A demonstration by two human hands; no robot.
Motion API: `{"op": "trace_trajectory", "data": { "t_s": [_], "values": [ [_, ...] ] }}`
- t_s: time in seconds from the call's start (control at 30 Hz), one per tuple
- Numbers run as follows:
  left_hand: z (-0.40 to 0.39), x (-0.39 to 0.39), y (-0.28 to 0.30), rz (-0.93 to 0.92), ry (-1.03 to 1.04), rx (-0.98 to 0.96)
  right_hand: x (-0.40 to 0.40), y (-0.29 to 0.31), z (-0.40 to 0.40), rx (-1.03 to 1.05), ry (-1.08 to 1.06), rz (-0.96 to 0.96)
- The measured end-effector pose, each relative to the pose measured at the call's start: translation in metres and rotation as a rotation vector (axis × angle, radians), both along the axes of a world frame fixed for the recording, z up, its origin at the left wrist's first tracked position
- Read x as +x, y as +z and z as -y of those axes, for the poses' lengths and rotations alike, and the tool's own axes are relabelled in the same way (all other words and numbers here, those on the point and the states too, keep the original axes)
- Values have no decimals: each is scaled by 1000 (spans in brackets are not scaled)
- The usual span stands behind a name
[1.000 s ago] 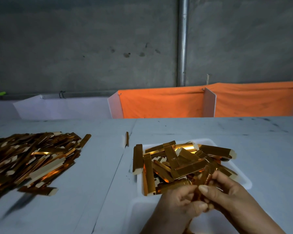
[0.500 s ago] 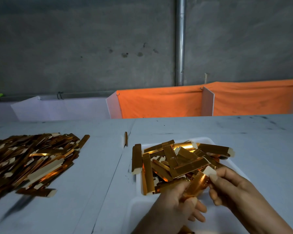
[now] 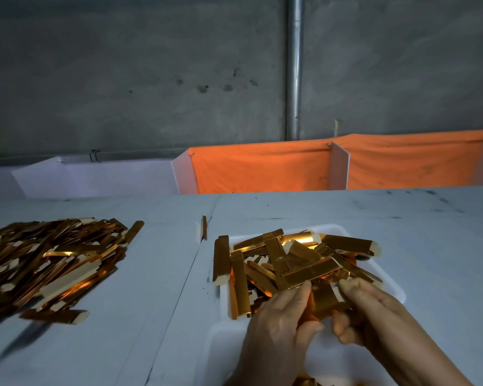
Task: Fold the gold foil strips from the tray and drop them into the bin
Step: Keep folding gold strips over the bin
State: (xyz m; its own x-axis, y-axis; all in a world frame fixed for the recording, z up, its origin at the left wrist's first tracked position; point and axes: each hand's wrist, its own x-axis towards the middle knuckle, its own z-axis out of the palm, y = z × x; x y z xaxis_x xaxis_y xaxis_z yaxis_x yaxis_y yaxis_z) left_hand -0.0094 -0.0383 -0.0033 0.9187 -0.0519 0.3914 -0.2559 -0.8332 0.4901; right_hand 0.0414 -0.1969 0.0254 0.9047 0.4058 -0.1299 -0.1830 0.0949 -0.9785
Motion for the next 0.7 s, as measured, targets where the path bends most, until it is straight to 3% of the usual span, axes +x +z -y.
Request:
{"op": "trace_trajectory", "data": {
  "t_s": [0.17,0.27,0.47,0.7],
  "values": [
    [-1,-1,7,34,-87,44,2,3,6,71,84,-120],
    [-1,-1,9,60,-109,170,3,5,11,87,116,-189],
    [-3,-2,8,233,-108,274,5,7,17,258,162,-425],
    [-10,-3,8,66,-145,278,8,-2,11,29,228,-410]
  ]
}}
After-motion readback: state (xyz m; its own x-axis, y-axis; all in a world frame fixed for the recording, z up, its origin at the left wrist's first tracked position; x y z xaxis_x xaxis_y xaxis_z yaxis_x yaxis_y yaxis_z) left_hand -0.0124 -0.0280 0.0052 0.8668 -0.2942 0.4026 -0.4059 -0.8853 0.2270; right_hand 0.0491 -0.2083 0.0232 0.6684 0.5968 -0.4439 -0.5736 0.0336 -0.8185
